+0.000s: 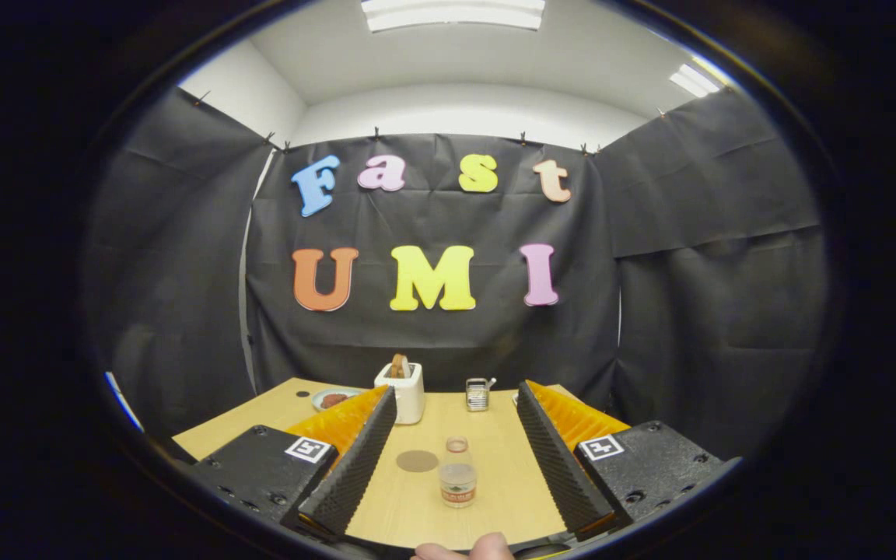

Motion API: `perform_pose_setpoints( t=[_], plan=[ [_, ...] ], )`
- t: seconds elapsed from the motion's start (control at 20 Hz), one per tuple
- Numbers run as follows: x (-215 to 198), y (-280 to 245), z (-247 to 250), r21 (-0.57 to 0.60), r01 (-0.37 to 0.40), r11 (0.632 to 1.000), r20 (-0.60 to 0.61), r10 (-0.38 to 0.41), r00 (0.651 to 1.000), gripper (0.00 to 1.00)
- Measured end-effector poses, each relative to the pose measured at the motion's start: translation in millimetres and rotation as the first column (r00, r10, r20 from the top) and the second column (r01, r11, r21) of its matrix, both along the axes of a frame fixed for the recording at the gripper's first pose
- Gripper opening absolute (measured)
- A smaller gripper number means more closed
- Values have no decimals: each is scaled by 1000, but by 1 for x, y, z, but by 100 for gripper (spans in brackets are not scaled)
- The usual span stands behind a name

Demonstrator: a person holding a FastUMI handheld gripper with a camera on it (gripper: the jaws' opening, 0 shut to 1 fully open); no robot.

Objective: Take the bottle from table, then pour the juice into the cup, finally place the bottle on the coaster

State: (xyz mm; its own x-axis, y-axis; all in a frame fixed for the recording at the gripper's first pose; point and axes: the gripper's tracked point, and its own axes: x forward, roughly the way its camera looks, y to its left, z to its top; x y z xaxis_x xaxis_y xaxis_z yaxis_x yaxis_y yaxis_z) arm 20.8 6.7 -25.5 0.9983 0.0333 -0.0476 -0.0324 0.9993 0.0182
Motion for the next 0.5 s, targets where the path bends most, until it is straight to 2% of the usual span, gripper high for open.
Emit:
perform_pose_setpoints(
  t=[0.3,0.5],
  plan=[
    [15,-3,-19,0,-21,1000,-7,21,1000,100],
    [30,-6,-55,11,-25,1000,-44,26,999,100]
  ],
)
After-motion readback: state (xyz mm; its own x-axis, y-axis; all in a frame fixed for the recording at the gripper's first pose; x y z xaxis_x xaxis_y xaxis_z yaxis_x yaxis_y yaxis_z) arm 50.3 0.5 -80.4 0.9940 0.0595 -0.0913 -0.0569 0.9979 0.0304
